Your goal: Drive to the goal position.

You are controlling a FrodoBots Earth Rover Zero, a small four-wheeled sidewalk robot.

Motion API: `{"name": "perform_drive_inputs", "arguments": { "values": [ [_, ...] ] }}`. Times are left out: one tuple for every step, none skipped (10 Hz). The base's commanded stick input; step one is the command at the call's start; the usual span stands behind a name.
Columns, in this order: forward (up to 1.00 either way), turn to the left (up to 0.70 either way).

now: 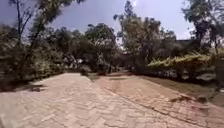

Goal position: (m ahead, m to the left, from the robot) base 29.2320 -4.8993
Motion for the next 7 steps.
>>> {"name": "perform_drive_inputs", "arguments": {
  "values": [
    [0.7, 0.0],
    [0.7, 0.0],
    [0.7, 0.0],
    [0.7, 0.0],
    [0.7, 0.0],
    [0.7, 0.0],
    [0.7, 0.0]
  ]
}}
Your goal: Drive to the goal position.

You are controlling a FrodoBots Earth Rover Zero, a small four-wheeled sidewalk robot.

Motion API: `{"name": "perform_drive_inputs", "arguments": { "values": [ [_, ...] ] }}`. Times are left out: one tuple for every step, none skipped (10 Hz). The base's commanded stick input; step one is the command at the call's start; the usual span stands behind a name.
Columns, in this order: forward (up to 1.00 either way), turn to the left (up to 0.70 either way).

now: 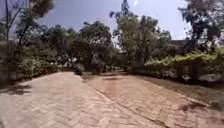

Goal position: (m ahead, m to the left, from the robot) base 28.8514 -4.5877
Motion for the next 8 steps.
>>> {"name": "perform_drive_inputs", "arguments": {
  "values": [
    [0.7, 0.0],
    [0.7, 0.0],
    [0.7, 0.0],
    [0.7, 0.0],
    [0.7, 0.0],
    [0.7, 0.0],
    [0.7, 0.0],
    [0.7, 0.0]
  ]
}}
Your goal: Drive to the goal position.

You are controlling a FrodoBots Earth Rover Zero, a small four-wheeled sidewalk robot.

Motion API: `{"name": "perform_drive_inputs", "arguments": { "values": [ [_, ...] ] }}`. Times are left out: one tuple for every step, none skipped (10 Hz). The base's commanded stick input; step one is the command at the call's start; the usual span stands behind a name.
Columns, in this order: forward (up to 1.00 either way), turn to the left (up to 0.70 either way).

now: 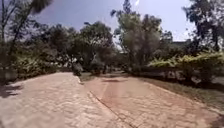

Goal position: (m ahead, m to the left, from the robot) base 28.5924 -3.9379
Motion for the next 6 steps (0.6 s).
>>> {"name": "perform_drive_inputs", "arguments": {
  "values": [
    [0.7, 0.0],
    [0.7, 0.0],
    [0.7, 0.0],
    [0.7, 0.0],
    [0.7, 0.0],
    [0.7, 0.0]
  ]
}}
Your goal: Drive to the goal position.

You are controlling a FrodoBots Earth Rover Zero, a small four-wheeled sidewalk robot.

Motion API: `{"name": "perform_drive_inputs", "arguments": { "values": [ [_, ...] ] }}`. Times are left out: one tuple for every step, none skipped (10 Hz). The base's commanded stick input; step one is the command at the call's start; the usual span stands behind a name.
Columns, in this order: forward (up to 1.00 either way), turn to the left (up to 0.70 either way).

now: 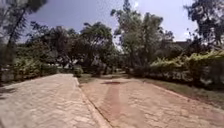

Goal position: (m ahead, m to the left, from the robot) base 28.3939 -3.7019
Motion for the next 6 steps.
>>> {"name": "perform_drive_inputs", "arguments": {
  "values": [
    [0.7, 0.0],
    [0.7, 0.0],
    [0.7, 0.0],
    [0.7, 0.0],
    [0.7, 0.0],
    [0.7, 0.0]
  ]
}}
